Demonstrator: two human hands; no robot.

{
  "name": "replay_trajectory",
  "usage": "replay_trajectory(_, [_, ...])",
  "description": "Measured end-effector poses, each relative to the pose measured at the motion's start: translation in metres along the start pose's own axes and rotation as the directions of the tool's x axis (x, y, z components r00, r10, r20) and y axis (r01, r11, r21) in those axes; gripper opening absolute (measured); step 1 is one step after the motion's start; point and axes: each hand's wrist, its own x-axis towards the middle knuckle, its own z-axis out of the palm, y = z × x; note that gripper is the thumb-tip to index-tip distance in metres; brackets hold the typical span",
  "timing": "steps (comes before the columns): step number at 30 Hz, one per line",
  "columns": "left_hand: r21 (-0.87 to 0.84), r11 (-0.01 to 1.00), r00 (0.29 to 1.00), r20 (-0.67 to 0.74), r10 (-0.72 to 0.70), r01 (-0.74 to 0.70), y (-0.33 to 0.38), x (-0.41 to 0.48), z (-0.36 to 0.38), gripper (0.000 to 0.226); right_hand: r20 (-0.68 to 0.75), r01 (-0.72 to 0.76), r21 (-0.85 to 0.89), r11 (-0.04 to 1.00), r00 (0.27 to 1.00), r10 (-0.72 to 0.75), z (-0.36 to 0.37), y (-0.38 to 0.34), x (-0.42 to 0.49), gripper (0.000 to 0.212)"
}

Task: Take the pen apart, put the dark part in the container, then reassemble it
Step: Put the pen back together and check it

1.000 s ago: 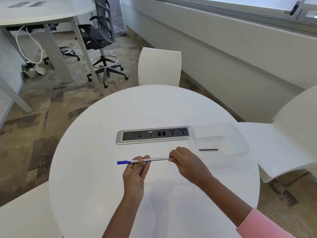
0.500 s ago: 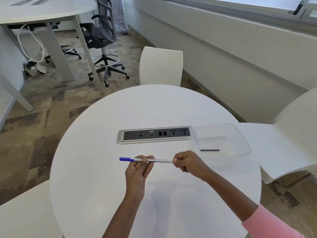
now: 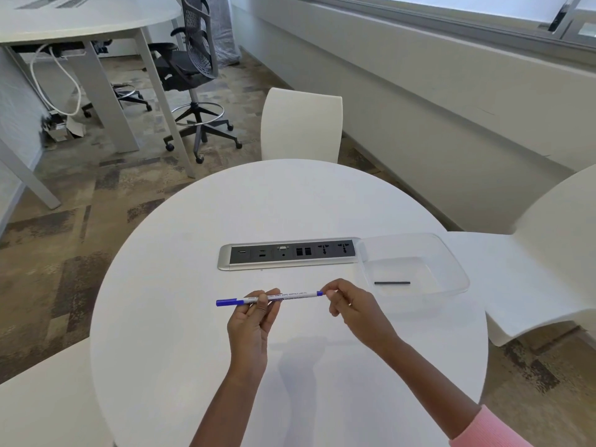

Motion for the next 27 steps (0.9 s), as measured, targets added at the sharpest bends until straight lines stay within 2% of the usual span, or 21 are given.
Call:
replay_trajectory(5, [-0.024, 1.000, 1.000, -0.007, -0.020, 0.019, -0.001, -0.002, 0.001, 0.013, -0.010, 0.194, -0.304, 0.933, 0.978, -0.207, 0.005, 0.005, 0.000, 0.009])
replay_trajectory(8, [-0.045, 0.998, 0.999, -0.013, -0.037, 0.036, -0.001, -0.003, 0.001, 0.013, -0.011, 0.333, -0.449, 0.829, 0.926, -0.377, 0.006, 0.006, 0.001, 0.024])
replay_trajectory(10, [-0.055, 0.997, 0.999, -0.017, -0.051, 0.050, 0.000, -0.004, 0.002, 0.013, -0.002, 0.394, -0.528, 0.752, 0.885, -0.465, 0.004, 0.007, 0.002, 0.020])
replay_trajectory(12, [-0.056, 0.997, 0.998, -0.016, -0.061, 0.060, 0.000, -0.005, 0.002, 0.013, 0.016, 0.413, -0.564, 0.715, 0.871, -0.490, 0.003, 0.007, 0.002, 0.016])
replay_trajectory(16, [-0.049, 0.996, 0.997, -0.003, -0.074, 0.074, -0.001, -0.007, 0.004, 0.014, 0.050, 0.475, -0.550, 0.687, 0.840, -0.540, -0.001, 0.005, 0.002, 0.023])
replay_trajectory(19, [-0.048, 0.996, 0.997, 0.012, -0.081, 0.082, -0.004, -0.008, 0.004, 0.014, 0.034, 0.417, -0.428, 0.801, 0.894, -0.447, -0.002, 0.000, 0.001, 0.027])
replay_trajectory(21, [-0.034, 0.997, 0.997, 0.034, -0.070, 0.072, -0.004, -0.008, 0.004, 0.014, 0.035, 0.275, -0.296, 0.915, 0.960, -0.278, -0.002, -0.002, -0.001, 0.025])
replay_trajectory(23, [0.006, 0.999, 0.997, 0.058, -0.049, 0.049, -0.003, -0.007, 0.004, 0.014, 0.038, 0.119, -0.160, 0.980, 0.993, -0.114, -0.002, -0.003, -0.003, 0.036])
replay_trajectory(25, [0.062, 0.998, 0.996, 0.080, -0.027, 0.022, -0.001, -0.007, 0.004, 0.014, 0.077, -0.023, 0.021, 1.000, 0.997, 0.022, -0.003, -0.003, -0.003, 0.041])
replay_trajectory(27, [0.125, 0.992, 0.995, 0.100, -0.003, -0.010, 0.001, -0.006, 0.005, 0.014, 0.181, -0.169, 0.157, 0.973, 0.974, 0.140, -0.005, -0.003, -0.002, 0.041])
